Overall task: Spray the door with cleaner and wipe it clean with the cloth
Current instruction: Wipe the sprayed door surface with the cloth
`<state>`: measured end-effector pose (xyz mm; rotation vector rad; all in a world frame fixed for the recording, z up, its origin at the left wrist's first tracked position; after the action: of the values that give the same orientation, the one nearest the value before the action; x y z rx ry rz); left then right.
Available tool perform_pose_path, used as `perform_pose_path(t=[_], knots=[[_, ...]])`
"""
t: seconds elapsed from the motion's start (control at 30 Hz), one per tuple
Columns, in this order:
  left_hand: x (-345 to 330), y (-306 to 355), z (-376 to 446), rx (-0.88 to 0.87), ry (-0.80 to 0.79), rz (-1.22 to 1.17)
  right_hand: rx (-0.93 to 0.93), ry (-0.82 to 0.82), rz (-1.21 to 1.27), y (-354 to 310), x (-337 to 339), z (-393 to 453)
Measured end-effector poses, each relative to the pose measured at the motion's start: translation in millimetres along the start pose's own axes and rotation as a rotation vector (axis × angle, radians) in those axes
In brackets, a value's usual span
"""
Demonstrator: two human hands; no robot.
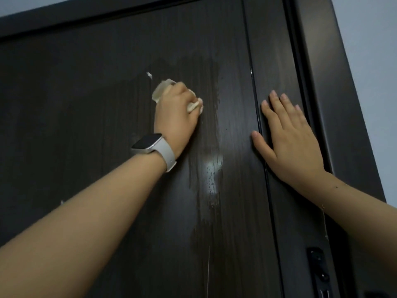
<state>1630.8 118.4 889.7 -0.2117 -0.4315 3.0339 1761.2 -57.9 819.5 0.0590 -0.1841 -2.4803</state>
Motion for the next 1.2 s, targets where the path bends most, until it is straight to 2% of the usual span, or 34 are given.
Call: perform_pose_path(t=[0.07,0.17,0.23,0.33,0.53,0.6,0.67,0.77,0.87,0.9,1.03,1.2], knots=[[-5,11,-15,-0.02,-0.026,-0.002,0.0,-0.004,0.003,0,0,0],[-3,38,-66,-0.195,-0.118,-0.107,0.004,0.003,0.006,0,2,0],[-1,35,-69,-0.233,-0.136,-0.157,0.005,0.009,0.014,0,2,0],[-6,18,-32,-0.189,-0.131,-0.126,0.011,0.037,0.01,-1,5,5],[-20,-15,74,0.087,-0.025,-0.172,0.154,0.009,-0.136,10,13,14],[-24,-7,76,0.079,0.021,-0.16,0.165,0.005,-0.171,12,9,8],[-25,10,50,-0.006,0.042,-0.208,0.144,0.015,-0.178,10,6,5],[-26,28,-2,-0.071,-0.125,-0.368,0.148,0.022,-0.181,8,6,5],[-19,11,-5,0.105,-0.261,-0.535,0.152,0.024,-0.182,9,7,5],[-17,6,2,0.117,-0.272,-0.532,0.152,0.022,-0.182,8,6,5],[-19,-5,39,-0.113,-0.252,-0.235,0.149,0.021,-0.178,8,6,5],[-36,-25,102,0.038,-0.174,-0.25,0.155,0.026,-0.176,9,5,4]])
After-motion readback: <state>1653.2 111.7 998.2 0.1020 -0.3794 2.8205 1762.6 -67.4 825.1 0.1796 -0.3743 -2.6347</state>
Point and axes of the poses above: each hand's wrist, its own z-axis towards the middle knuckle, its own x-axis out of the back of the hand, y = z × x, the point moved 5 cm from there along z, towards the middle knuckle, and after that the axes turned 4 degrees about -z, right-handed, at the moved point
